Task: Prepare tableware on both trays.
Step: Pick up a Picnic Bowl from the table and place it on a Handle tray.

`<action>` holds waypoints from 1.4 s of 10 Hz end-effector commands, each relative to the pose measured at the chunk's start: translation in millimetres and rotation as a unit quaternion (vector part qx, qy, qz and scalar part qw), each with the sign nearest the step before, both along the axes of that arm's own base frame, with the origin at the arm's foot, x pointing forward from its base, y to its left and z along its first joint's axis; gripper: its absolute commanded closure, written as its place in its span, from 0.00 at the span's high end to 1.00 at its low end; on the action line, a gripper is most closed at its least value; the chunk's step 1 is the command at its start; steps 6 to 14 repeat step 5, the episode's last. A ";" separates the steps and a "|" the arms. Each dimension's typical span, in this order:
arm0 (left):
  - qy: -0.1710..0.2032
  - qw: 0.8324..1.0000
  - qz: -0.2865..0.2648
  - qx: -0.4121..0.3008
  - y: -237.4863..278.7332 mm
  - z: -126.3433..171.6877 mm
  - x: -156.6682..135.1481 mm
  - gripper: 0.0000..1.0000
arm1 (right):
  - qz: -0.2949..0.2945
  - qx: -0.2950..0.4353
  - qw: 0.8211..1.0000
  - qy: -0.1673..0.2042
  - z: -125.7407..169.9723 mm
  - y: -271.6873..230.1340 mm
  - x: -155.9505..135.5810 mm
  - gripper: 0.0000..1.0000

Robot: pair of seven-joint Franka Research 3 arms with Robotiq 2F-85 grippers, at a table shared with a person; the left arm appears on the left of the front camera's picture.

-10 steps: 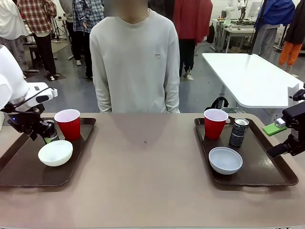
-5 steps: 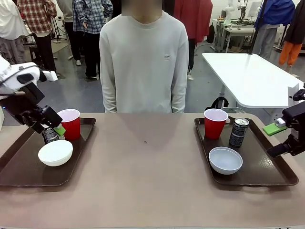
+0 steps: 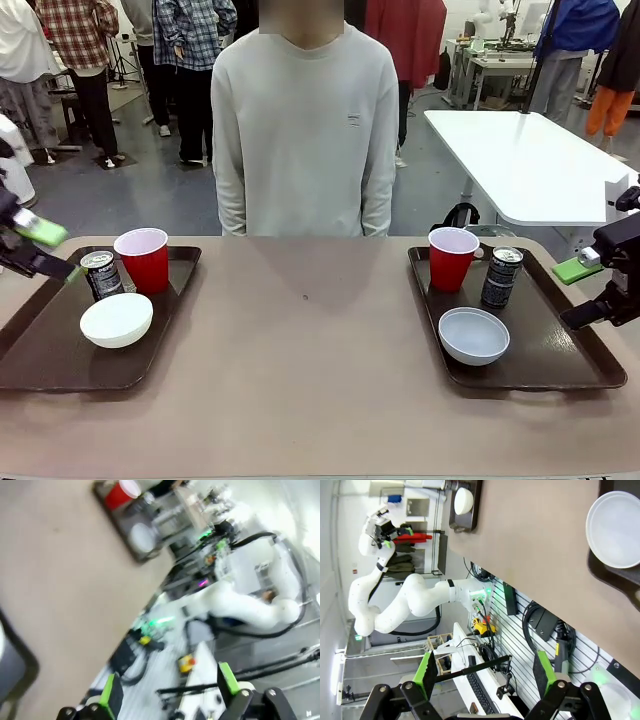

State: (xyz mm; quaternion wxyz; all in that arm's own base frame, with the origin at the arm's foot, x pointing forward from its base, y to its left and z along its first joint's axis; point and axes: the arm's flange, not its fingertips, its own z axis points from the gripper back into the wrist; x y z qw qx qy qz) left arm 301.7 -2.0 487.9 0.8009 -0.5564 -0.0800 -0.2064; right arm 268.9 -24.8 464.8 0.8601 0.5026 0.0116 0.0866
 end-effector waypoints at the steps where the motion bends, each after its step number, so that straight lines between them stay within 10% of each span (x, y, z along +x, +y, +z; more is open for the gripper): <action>1: 0.062 0.996 0.040 -0.040 3.1 -11.1 15.3 1.00 | 0.003 0.018 1.000 -0.007 -1.8 2.1 -0.4 1.00; 14: 0.030 0.999 0.020 -0.040 11.0 -4.4 2.9 1.00 | 0.003 0.018 1.000 -0.007 -1.8 2.1 -0.4 1.00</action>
